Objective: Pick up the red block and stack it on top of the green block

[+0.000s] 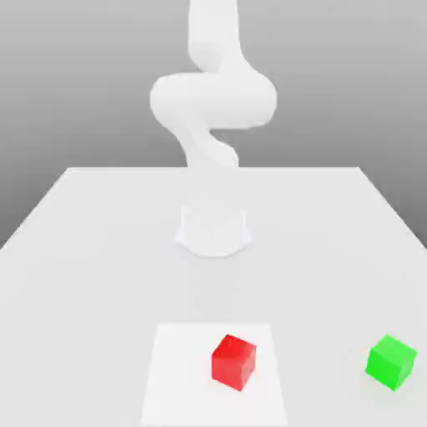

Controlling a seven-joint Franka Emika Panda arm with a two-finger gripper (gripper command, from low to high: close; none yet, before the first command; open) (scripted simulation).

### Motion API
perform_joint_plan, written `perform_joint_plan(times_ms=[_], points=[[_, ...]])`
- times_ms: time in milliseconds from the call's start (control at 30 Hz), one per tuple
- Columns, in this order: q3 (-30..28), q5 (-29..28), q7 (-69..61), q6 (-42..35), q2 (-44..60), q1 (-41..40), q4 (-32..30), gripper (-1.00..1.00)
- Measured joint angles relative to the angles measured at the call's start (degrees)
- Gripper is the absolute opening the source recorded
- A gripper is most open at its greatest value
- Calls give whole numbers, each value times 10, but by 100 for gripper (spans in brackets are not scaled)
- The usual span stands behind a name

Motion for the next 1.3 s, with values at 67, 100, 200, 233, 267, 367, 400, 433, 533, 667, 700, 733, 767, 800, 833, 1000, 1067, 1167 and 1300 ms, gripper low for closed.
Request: perform_joint_plan(times_ms=[67,100,200,233,267,367,400,433,533,667,700,733,767,800,833,1000,1067,1167,1300], points=[[-12,-10,-44,23,44,17,-20,0],[-17,-13,-66,34,66,24,-29,0],[-32,-20,-132,67,128,44,-57,0],[-38,-21,-155,78,149,50,-66,0],[-43,-22,-178,89,169,57,-75,0],[-55,-20,-251,122,232,72,-103,0],[-60,-18,-276,133,252,78,-112,0],[-64,-17,-301,143,273,84,-121,0],[-70,-6,-380,176,336,95,-149,0],[-63,15,-489,220,420,99,-185,0],[-60,22,-510,233,441,98,-191,0],[-56,28,-523,248,461,95,-192,0],[-52,35,-532,265,482,93,-191,0],[-47,43,-540,282,503,89,-189,0],[-41,49,-545,299,524,85,-186,0],[-29,59,-554,332,564,75,-180,-100],[-29,59,-554,331,563,75,-180,-100],[-29,56,-551,324,554,75,-182,-100],[-41,30,-533,259,478,81,-193,-100]])
